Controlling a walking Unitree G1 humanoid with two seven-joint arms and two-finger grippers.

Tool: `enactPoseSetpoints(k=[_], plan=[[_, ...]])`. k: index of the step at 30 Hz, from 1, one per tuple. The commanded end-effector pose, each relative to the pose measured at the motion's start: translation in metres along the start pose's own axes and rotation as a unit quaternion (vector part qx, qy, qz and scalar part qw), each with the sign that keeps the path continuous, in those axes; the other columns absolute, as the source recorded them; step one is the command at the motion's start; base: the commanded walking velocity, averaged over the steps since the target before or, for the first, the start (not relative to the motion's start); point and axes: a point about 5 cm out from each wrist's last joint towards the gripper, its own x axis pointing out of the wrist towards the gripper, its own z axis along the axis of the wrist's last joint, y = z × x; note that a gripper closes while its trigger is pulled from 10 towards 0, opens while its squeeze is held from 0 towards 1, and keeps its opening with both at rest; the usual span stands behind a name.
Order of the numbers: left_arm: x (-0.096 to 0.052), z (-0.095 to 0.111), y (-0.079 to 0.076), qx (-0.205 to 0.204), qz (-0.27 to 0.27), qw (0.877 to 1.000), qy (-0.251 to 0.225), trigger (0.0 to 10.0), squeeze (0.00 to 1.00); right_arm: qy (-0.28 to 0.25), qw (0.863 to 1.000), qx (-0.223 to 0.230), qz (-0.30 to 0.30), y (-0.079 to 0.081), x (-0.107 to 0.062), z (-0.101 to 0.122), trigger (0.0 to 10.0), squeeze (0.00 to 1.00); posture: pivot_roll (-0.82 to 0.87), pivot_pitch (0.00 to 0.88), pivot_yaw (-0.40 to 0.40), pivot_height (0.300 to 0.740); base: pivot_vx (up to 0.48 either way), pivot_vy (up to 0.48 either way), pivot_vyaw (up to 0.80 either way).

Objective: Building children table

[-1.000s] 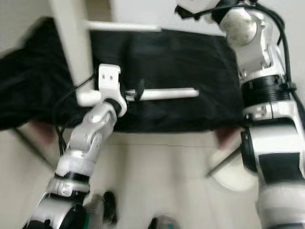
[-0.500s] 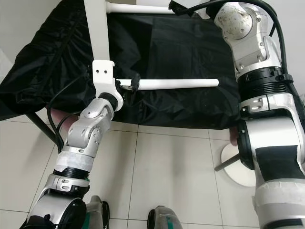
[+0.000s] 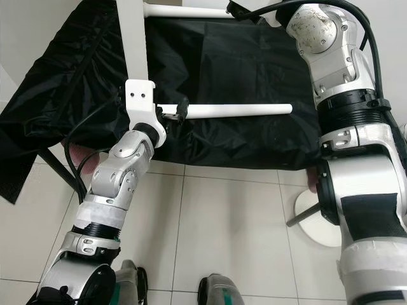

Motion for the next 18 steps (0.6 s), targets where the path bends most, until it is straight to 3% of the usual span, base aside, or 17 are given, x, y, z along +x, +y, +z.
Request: enactPoseSetpoints(k=[1, 7, 9, 18], plan=[[0.0, 0.003, -0.008, 0.0, -0.007, 1.0, -0.011, 10.0, 0.0, 0.016, 1.0, -0.006, 0.015, 0.005, -0.001, -0.006, 10.0, 0.0, -0.03, 0.079, -0.032, 0.74, 0.0, 0.0, 0.0], [-0.002, 0.005, -0.008, 0.008, -0.01, 1.0, -0.019, 10.0, 0.0, 0.023, 1.0, -0.006, 0.004, 0.003, -0.004, -0.008, 10.0, 0.0, -0.03, 0.086, -0.032, 0.74, 0.0, 0.0, 0.0], [-0.006, 0.009, -0.014, 0.03, -0.033, 0.998, -0.045, 10.0, 0.0, 0.028, 0.999, 0.009, -0.023, 0.003, -0.011, -0.011, 10.0, 0.0, -0.02, 0.094, -0.039, 0.74, 0.0, 0.0, 0.0], [-0.01, 0.009, -0.018, 0.036, -0.041, 0.997, -0.062, 10.0, 0.0, 0.025, 0.997, 0.016, -0.076, 0.003, -0.022, -0.014, 10.0, 0.0, -0.02, 0.096, -0.044, 0.74, 0.0, 0.0, 0.0]])
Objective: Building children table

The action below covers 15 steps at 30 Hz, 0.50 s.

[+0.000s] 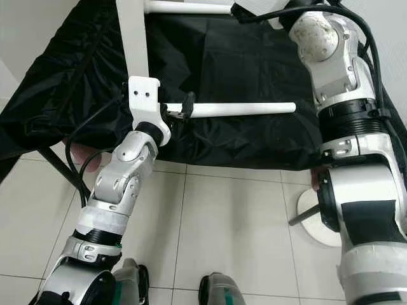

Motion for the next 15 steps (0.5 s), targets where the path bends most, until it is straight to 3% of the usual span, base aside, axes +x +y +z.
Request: enactPoseSetpoints(k=[1, 4, 7, 8, 11, 12, 14, 15], plan=[[-0.003, 0.0, -0.004, 0.01, -0.018, 1.0, -0.009, 10.0, 0.0, 0.017, 0.999, 0.015, -0.027, 0.0, -0.009, -0.009, 10.0, 0.0, -0.02, 0.095, -0.044, 0.74, 0.0, 0.0, 0.0], [-0.004, 0.0, -0.005, 0.017, -0.02, 1.0, -0.013, 10.0, 0.0, 0.014, 0.998, 0.029, -0.05, 0.0, -0.013, -0.009, 10.0, 0.0, -0.01, 0.095, -0.05, 0.74, 0.0, 0.0, 0.0], [-0.008, 0.0, -0.001, 0.03, -0.019, 0.999, -0.02, 10.0, 0.0, 0.003, 0.988, 0.122, -0.098, 0.007, -0.023, -0.005, 10.0, 0.0, 0.0, 0.105, -0.058, 0.74, 0.0, 0.0, 0.0], [-0.008, 0.0, -0.001, 0.03, -0.019, 0.999, -0.02, 10.0, 0.0, 0.003, 0.988, 0.122, -0.098, 0.007, -0.023, -0.005, 10.0, 0.0, 0.0, 0.105, -0.058, 0.74, 0.0, 0.0, 0.0], [-0.012, 0.002, 0.002, 0.029, -0.012, 0.999, -0.026, 10.0, 0.0, 0.046, 0.957, 0.251, -0.142, 0.027, -0.041, -0.011, 10.0, 0.0, 0.0, 0.105, -0.065, 0.74, 0.0, 0.0, 0.0], [-0.012, 0.003, 0.002, 0.027, -0.013, 0.999, -0.028, 10.0, 0.0, 0.056, 0.95, 0.269, -0.145, 0.031, -0.044, -0.013, 10.0, 0.0, 0.0, 0.105, -0.065, 0.74, 0.0, 0.0, 0.0], [-0.012, 0.003, 0.002, 0.027, -0.013, 0.999, -0.028, 10.0, 0.0, 0.056, 0.95, 0.269, -0.145, 0.031, -0.044, -0.013, 10.0, 0.0, 0.0, 0.105, -0.065, 0.74, 0.0, 0.0, 0.0], [-0.012, 0.003, 0.001, 0.029, -0.012, 0.999, -0.03, 10.0, 0.0, 0.074, 0.941, 0.292, -0.153, 0.039, -0.049, -0.016, 10.0, 0.0, 0.02, 0.107, -0.07, 0.74, 0.0, 0.0, 0.0]])
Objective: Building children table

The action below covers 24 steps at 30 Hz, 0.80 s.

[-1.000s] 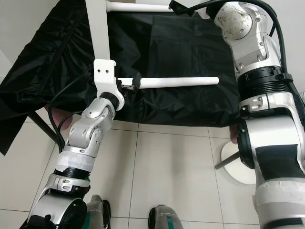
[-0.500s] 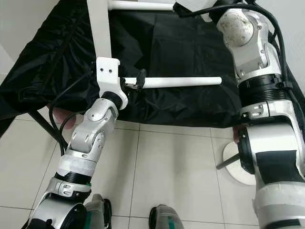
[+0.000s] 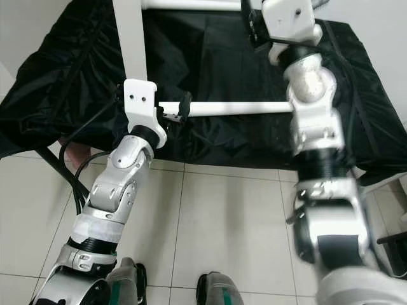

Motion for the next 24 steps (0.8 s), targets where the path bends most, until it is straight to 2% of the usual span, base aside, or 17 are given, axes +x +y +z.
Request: enactPoseSetpoints(k=[1, 2, 4, 5, 7, 8, 10, 15, 16, 24], plan=[[-0.002, 0.001, -0.004, 0.003, -0.019, 1.0, -0.007, 10.0, 0.0, 0.002, 0.999, 0.023, -0.028, -0.006, -0.003, 0.001, 10.0, 0.0, 0.02, 0.107, -0.07, 0.74, 0.0, 0.0, 0.0], [-0.002, 0.001, -0.004, 0.003, -0.019, 1.0, -0.007, 10.0, 0.0, 0.002, 0.999, 0.023, -0.028, -0.006, -0.003, 0.001, 10.0, 0.0, 0.02, 0.107, -0.07, 0.74, 0.0, 0.0, 0.0], [-0.003, 0.003, -0.006, 0.011, -0.021, 1.0, -0.015, 10.0, 0.0, 0.089, 0.986, 0.121, -0.075, 0.013, -0.028, -0.028, 10.0, 0.0, 0.03, 0.105, -0.063, 0.74, 0.0, 0.0, 0.0], [-0.003, 0.003, -0.006, 0.011, -0.021, 1.0, -0.015, 10.0, 0.0, 0.089, 0.986, 0.121, -0.075, 0.013, -0.028, -0.028, 10.0, 0.0, 0.03, 0.105, -0.063, 0.74, 0.0, 0.0, 0.0], [-0.005, 0.004, -0.005, 0.018, -0.023, 0.999, -0.02, 10.0, 0.0, 0.14, 0.972, 0.166, -0.093, 0.028, -0.045, -0.043, 10.0, 0.0, 0.03, 0.105, -0.058, 0.74, 0.0, 0.0, 0.0], [-0.005, 0.004, -0.005, 0.018, -0.023, 0.999, -0.02, 10.0, 0.0, 0.14, 0.972, 0.166, -0.093, 0.028, -0.045, -0.043, 10.0, 0.0, 0.03, 0.105, -0.058, 0.74, 0.0, 0.0, 0.0], [-0.01, 0.005, -0.002, 0.028, -0.028, 0.999, -0.025, 10.0, 0.0, 0.169, 0.96, 0.194, -0.11, 0.037, -0.056, -0.05, 10.0, 0.0, 0.03, 0.1, -0.051, 0.74, 0.0, 0.0, 0.0], [-0.021, 0.005, 0.004, 0.032, -0.031, 0.999, -0.025, 10.0, 0.0, 0.201, 0.948, 0.22, -0.112, 0.049, -0.069, -0.054, 10.0, 0.0, 0.02, 0.097, -0.041, 0.74, 0.0, 0.0, 0.0], [-0.033, 0.004, 0.01, 0.028, -0.028, 0.999, -0.015, 10.0, 0.0, 0.219, 0.943, 0.234, -0.093, 0.059, -0.08, -0.053, 10.0, 0.0, 0.03, 0.1, -0.031, 0.74, 0.0, 0.0, 0.0], [-0.041, -0.002, 0.022, 0.034, -0.01, 0.999, 0.006, 10.0, 0.0, 0.233, 0.943, 0.228, -0.075, 0.067, -0.089, -0.053, 10.0, 0.0, 0.03, 0.085, -0.019, 0.74, 0.0, 0.0, 0.0]])
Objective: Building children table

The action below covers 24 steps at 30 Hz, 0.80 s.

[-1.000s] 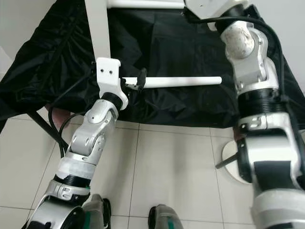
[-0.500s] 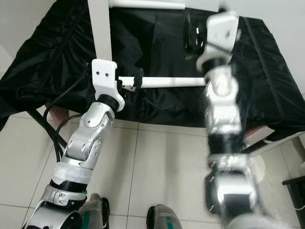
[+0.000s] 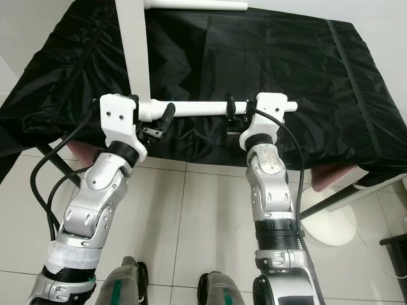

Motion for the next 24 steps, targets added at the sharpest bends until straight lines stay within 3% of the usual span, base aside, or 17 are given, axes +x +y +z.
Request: enactPoseSetpoints(k=[1, 2, 4, 9, 10, 13, 16, 20, 24], plan=[[-0.015, -0.009, 0.009, -0.018, 0.001, 1.0, 0.024, 10.0, 0.0, 0.006, 1.0, -0.008, 0.005, -0.001, -0.007, -0.006, 10.0, 0.0, 0.02, 0.069, -0.009, 0.74, 0.0, 0.0, 0.0], [-0.015, -0.009, 0.009, -0.018, 0.001, 1.0, 0.024, 10.0, 0.0, 0.006, 1.0, -0.008, 0.005, -0.001, -0.007, -0.006, 10.0, 0.0, 0.02, 0.069, -0.009, 0.74, 0.0, 0.0, 0.0], [-0.028, -0.019, 0.015, -0.012, 0.006, 0.999, 0.043, 10.0, 0.0, 0.006, 1.0, -0.011, 0.009, -0.001, -0.012, -0.01, 10.0, 0.0, 0.03, 0.057, -0.012, 0.74, 0.0, 0.0, 0.0], [-0.031, -0.022, 0.016, -0.007, 0.006, 0.999, 0.048, 10.0, 0.0, 0.006, 1.0, -0.015, 0.011, -0.001, -0.014, -0.012, 10.0, 0.0, 0.03, 0.057, -0.012, 0.74, 0.0, 0.0, 0.0], [-0.036, -0.021, 0.018, -0.005, 0.006, 0.999, 0.05, 10.0, 0.0, 0.007, 1.0, -0.017, 0.016, -0.001, -0.019, -0.013, 10.0, 0.0, 0.03, 0.047, -0.01, 0.74, 0.0, 0.0, 0.0], [-0.068, -0.03, 0.039, -0.003, 0.003, 0.998, 0.065, 10.0, 0.0, 0.01, 0.999, -0.026, 0.026, -0.005, -0.036, -0.02, 10.0, 0.0, 0.04, 0.034, -0.005, 0.74, 0.0, 0.0, 0.0], [-0.078, -0.036, 0.052, -0.021, 0.03, 0.997, 0.075, 10.0, 0.0, 0.015, 0.999, -0.032, 0.027, -0.011, -0.044, -0.027, 10.0, 0.0, 0.05, 0.038, -0.004, 0.74, 0.0, 0.0, 0.0], [-0.084, -0.041, 0.064, -0.04, 0.06, 0.995, 0.073, 10.0, 0.0, 0.015, 0.999, -0.027, 0.044, -0.017, -0.057, -0.037, 10.0, 0.0, 0.06, 0.045, -0.008, 0.74, 0.0, 0.0, 0.0], [-0.085, -0.041, 0.067, -0.04, 0.064, 0.994, 0.074, 10.0, 0.0, 0.016, 0.999, -0.027, 0.043, -0.019, -0.056, -0.037, 10.0, 0.0, 0.05, 0.045, -0.008, 0.74, 0.0, 0.0, 0.0]])
